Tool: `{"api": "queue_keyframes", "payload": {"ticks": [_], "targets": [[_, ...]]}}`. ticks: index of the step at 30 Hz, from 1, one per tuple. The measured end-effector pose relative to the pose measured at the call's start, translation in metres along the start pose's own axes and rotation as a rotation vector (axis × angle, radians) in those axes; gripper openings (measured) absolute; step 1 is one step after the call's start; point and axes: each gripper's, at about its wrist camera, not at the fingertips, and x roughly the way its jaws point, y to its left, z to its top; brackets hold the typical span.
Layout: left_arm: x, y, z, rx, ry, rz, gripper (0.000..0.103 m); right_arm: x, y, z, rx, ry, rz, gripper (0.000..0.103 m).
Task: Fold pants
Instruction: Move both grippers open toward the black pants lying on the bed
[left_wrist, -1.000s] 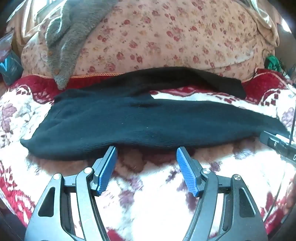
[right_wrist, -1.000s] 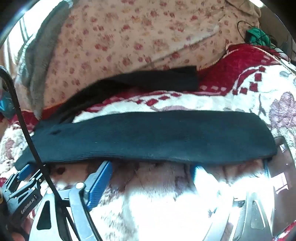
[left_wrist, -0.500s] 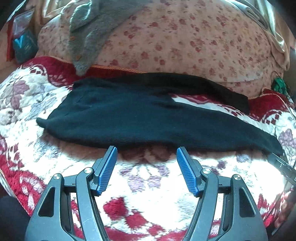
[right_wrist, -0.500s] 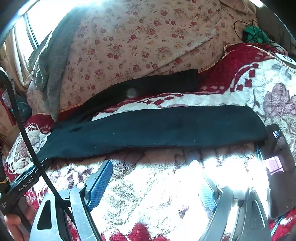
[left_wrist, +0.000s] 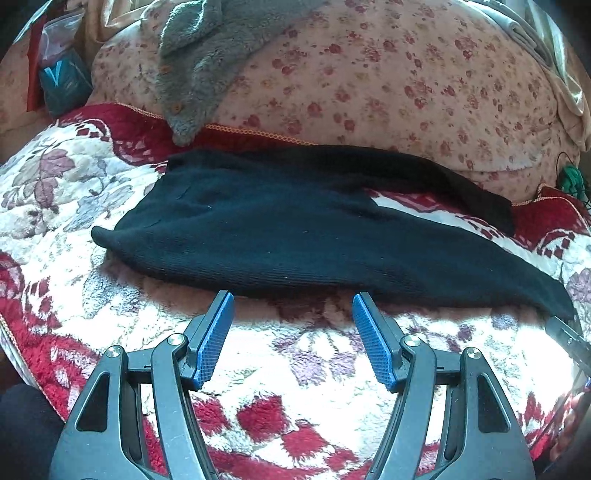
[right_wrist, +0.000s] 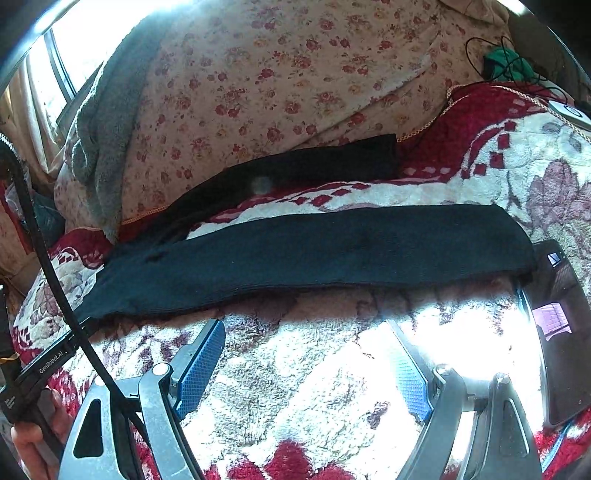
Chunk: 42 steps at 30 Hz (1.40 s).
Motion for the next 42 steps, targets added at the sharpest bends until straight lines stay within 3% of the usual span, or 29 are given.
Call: {"api": "queue_keyframes", "payload": {"ticks": [26, 42], "targets": [[0.005, 0.035, 0.004, -0.116, 0.031, 0.030, 0.067, 0.004, -0.015, 0.001, 0.031, 0.009, 0.001, 0.084], [0.009, 0.041, 0.004, -0.121, 0.039, 0.039, 0.067, 0.008, -0.019, 0.000, 0.054, 0.023, 0.006, 0.084]]}}
